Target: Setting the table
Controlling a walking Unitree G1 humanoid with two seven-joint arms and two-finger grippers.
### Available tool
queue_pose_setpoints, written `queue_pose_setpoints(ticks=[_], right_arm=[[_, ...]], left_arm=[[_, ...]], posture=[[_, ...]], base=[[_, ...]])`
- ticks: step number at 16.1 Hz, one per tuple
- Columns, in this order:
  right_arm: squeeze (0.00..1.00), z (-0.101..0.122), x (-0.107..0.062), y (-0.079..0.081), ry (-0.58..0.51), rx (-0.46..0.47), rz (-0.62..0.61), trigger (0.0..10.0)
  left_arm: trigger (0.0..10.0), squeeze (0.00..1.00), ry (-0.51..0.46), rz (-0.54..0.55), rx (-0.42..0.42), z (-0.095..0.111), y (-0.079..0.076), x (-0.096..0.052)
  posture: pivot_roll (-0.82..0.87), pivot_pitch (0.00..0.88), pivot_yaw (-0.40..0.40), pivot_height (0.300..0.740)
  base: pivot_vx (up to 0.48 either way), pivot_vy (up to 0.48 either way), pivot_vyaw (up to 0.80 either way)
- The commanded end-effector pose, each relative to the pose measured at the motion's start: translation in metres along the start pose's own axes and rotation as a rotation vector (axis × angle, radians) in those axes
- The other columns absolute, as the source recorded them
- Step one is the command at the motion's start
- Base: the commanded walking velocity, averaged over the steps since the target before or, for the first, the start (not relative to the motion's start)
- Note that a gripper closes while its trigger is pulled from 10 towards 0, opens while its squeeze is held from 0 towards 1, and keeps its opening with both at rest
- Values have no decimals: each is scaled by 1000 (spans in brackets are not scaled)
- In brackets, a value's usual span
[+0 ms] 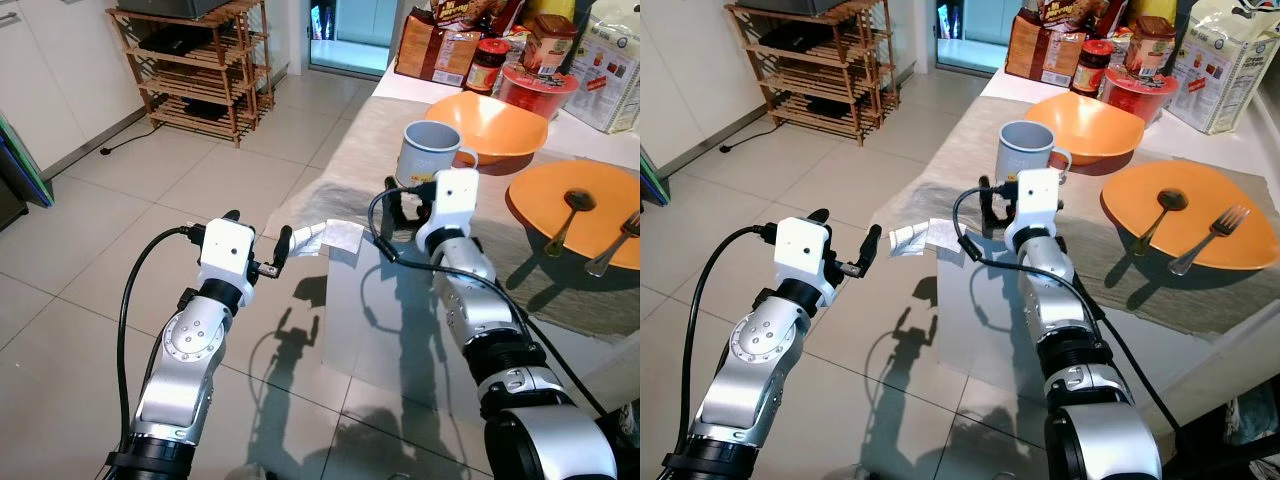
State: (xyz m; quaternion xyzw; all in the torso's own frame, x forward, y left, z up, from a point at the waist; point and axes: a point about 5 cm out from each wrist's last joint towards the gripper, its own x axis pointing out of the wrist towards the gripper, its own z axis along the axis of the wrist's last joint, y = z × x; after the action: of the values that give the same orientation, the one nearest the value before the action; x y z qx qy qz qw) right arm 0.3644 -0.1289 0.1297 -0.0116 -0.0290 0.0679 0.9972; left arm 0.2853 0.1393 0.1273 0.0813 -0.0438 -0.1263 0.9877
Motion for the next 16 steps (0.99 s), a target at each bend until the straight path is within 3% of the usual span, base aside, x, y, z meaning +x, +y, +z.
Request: queue_pose_setpoints(ticks=[1, 4, 8, 11, 12, 13, 14, 16], right_arm=[[0, 8, 5, 3, -17, -9, 9, 10000], [0, 34, -2, 20, -121, 20, 108, 10000], [0, 67, -11, 9, -260, 94, 109, 10000], [0, 87, -18, -25, -356, 80, -6, 10000], [0, 87, -18, -25, -356, 80, -6, 10000], [0, 80, -23, -48, -326, 30, -120, 10000], [0, 73, -27, -62, -289, -8, -189, 10000], [0, 69, -28, -70, -272, -36, -223, 10000]], left_arm=[[10000, 0, -3, -7, 7, 2, -1, 0], [10000, 0, -4, 3, 11, 2, 0, -3], [10000, 0, -3, -3, 10, 2, -1, -3], [10000, 0, -7, -14, 7, 2, -3, -1], [10000, 0, -7, -14, 7, 2, -3, -1], [10000, 0, -8, -18, 2, 3, -4, 0], [10000, 0, -10, -20, -1, 3, -5, 0], [10000, 0, -11, -22, -2, 3, -5, 0]], posture=[[78, 0, -5, 736], [84, 0, -9, 736], [70, 0, 0, 736], [49, 0, 7, 736], [49, 0, 7, 736], [47, 0, 6, 736], [47, 0, 6, 736], [42, 0, 8, 736]], base=[[0, 0, 0], [0, 0, 0], [0, 0, 0], [0, 0, 0], [0, 0, 0], [0, 0, 0], [0, 0, 0], [0, 0, 0]])
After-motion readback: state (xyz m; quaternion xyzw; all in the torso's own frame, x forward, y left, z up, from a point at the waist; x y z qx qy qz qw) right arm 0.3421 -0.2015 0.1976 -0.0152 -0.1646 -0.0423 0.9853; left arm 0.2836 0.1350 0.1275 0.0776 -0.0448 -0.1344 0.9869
